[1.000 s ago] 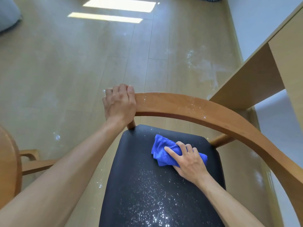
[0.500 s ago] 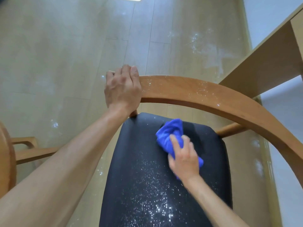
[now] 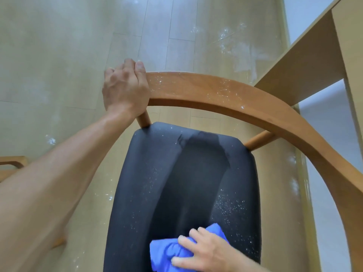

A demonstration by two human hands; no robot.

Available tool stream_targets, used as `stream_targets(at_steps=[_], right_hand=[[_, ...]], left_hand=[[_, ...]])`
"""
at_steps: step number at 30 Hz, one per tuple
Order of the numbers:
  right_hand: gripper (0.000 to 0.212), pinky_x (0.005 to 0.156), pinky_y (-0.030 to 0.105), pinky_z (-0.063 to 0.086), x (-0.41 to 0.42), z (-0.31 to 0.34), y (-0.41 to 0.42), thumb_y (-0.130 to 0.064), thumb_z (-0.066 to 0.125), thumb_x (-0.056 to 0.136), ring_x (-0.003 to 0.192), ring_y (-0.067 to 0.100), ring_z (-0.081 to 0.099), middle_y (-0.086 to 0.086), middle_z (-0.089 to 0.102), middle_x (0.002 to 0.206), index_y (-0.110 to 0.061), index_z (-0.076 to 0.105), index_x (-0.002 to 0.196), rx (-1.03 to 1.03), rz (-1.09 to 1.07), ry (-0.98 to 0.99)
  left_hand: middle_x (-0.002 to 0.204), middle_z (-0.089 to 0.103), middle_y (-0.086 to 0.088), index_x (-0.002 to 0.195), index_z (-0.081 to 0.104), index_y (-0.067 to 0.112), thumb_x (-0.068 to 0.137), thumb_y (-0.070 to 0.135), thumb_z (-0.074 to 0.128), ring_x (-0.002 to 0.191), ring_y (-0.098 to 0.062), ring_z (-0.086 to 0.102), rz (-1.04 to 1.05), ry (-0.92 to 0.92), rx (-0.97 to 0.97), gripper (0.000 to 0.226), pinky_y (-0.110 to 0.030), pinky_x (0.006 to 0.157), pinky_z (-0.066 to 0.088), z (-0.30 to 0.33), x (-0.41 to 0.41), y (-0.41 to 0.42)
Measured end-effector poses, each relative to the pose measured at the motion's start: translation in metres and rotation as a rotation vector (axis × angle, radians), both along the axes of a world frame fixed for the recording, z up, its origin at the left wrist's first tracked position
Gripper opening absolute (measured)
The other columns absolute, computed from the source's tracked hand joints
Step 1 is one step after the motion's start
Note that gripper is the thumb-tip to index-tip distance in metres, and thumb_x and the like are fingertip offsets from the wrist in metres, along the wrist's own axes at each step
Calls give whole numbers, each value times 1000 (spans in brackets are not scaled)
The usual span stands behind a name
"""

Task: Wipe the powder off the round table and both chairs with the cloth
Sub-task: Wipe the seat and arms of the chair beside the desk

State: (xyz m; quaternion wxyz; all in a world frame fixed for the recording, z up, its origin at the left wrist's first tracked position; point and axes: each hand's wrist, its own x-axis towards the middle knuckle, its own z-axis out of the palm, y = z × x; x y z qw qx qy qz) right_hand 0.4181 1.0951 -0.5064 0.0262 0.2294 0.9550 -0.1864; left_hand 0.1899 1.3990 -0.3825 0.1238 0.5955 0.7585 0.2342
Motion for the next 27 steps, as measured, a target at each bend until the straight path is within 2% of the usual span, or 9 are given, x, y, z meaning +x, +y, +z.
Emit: stream_targets(at_steps=[4, 8, 11, 13, 19, 22, 24, 26, 27], right_hand=[[51, 57, 35, 49, 64, 13, 110, 3, 54, 68, 64, 29, 54, 15, 65, 103, -25, 71, 108, 275, -385, 36], [57, 74, 51, 52, 103, 10, 150, 6, 74, 66, 85, 43, 58, 23, 58, 113, -13, 68, 119, 113, -866, 14], [60, 84, 48, 50, 93, 0, 130, 6, 71, 69, 97, 42, 55, 21, 54, 117, -12, 63, 126, 98, -1206, 76], [61, 83, 45, 51, 82, 1, 105, 8, 71, 67, 95, 42, 56, 21, 53, 115, -10, 63, 125, 40, -1283, 80], [66, 69, 40, 56, 49, 14, -17, -8, 77, 54, 78, 36, 60, 16, 58, 108, -22, 59, 116, -125, -971, -46], [33, 65, 16, 46, 26, 17, -75, -61, 68, 66, 75, 7, 60, -17, 59, 89, -43, 60, 91, -428, -844, -98], [37, 50, 7, 30, 18, 16, -96, -85, 53, 59, 55, -7, 49, -30, 49, 68, -49, 59, 70, -431, -603, -305], [6, 54, 17, 36, 24, 13, -101, -47, 52, 77, 56, 8, 42, -16, 49, 79, -44, 52, 82, -210, -286, -350], [18, 57, 23, 38, 31, 13, -100, -29, 45, 78, 60, 16, 37, -7, 47, 87, -41, 47, 92, -103, -110, -283]], left_hand=[[113, 60, -18, 104, 53, 6, 102, 37, 20, 109, -38, 44, 5, 34, 9, 45, -39, 80, 30, -4, 1, -1], [114, 59, -19, 106, 53, 7, 101, 37, 19, 110, -39, 44, 6, 49, 6, 45, -42, 84, 33, -4, 3, -2], [113, 60, -20, 107, 54, 6, 101, 37, 19, 110, -38, 43, 0, 64, 8, 46, -43, 84, 33, -3, 4, -2], [111, 60, -19, 107, 54, 6, 101, 37, 19, 112, -38, 42, -12, 68, 12, 48, -43, 86, 34, -1, 5, -5], [115, 57, -17, 110, 53, 7, 102, 39, 19, 115, -36, 40, -73, 86, -40, 47, -44, 97, 32, 6, 8, -10], [126, 52, -15, 122, 51, 8, 103, 39, 22, 121, -33, 38, -117, 98, -67, 47, -43, 101, 31, 8, 8, -20], [135, 47, -13, 133, 45, 9, 103, 40, 23, 126, -31, 35, -153, 109, -89, 49, -44, 104, 29, 10, 6, -27], [141, 41, -13, 141, 37, 10, 103, 41, 22, 131, -30, 31, -184, 122, -115, 52, -45, 107, 26, 12, 3, -31], [143, 39, -12, 144, 33, 10, 103, 41, 21, 132, -30, 29, -195, 126, -129, 53, -46, 107, 25, 13, 2, -32]])
